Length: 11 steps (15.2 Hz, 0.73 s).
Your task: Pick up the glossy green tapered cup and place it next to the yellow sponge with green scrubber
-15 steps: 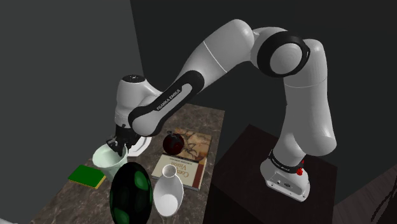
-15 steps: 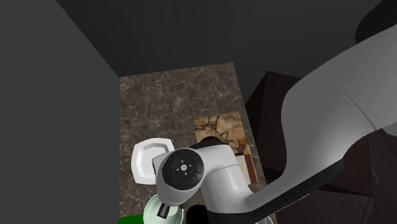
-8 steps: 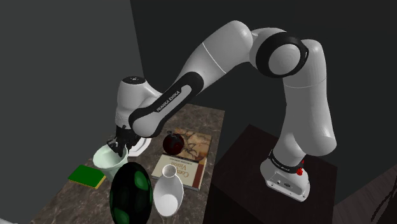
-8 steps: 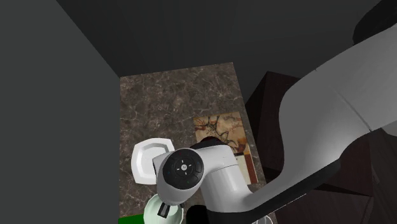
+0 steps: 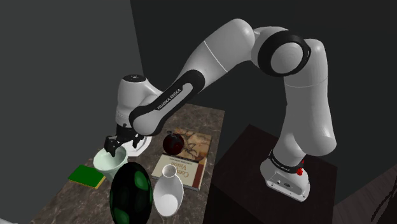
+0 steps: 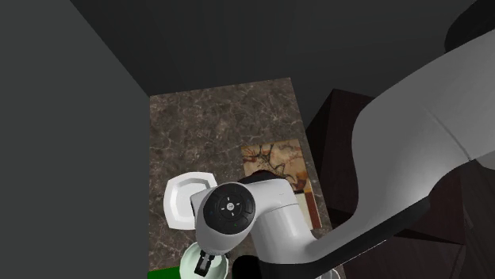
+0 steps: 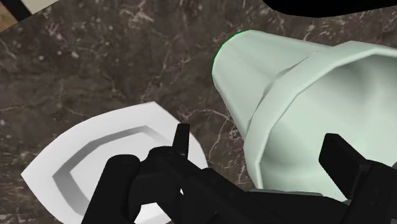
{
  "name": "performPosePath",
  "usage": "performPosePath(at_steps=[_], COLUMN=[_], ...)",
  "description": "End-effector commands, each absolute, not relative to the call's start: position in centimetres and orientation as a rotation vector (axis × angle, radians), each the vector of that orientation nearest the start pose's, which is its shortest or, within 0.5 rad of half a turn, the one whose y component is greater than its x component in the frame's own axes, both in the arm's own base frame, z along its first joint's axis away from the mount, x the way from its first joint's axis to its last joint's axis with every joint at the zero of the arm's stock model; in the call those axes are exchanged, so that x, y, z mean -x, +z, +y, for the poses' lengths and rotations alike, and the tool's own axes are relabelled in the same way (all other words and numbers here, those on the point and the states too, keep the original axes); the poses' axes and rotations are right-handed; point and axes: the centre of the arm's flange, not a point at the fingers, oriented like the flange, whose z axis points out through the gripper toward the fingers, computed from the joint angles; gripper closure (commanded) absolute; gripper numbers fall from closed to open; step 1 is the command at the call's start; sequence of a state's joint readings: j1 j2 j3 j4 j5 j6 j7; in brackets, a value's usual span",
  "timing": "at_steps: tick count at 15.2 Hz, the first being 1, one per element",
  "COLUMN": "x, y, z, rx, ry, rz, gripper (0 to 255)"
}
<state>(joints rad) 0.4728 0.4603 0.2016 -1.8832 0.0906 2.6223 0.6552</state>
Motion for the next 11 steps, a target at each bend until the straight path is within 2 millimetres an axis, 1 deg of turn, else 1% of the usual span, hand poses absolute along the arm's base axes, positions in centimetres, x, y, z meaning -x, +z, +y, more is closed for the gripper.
performPosePath(at_steps=[1,3,11], x=[-52.1,-51.8,-51.8], y=[31.6,33.9,33.9], z=[39.8,39.2,39.2], rx=[2.845,2.845,2.845], ry=[-0.197,-0.197,-0.197], rz=[0.123,0.123,0.123], gripper=[0,0,0])
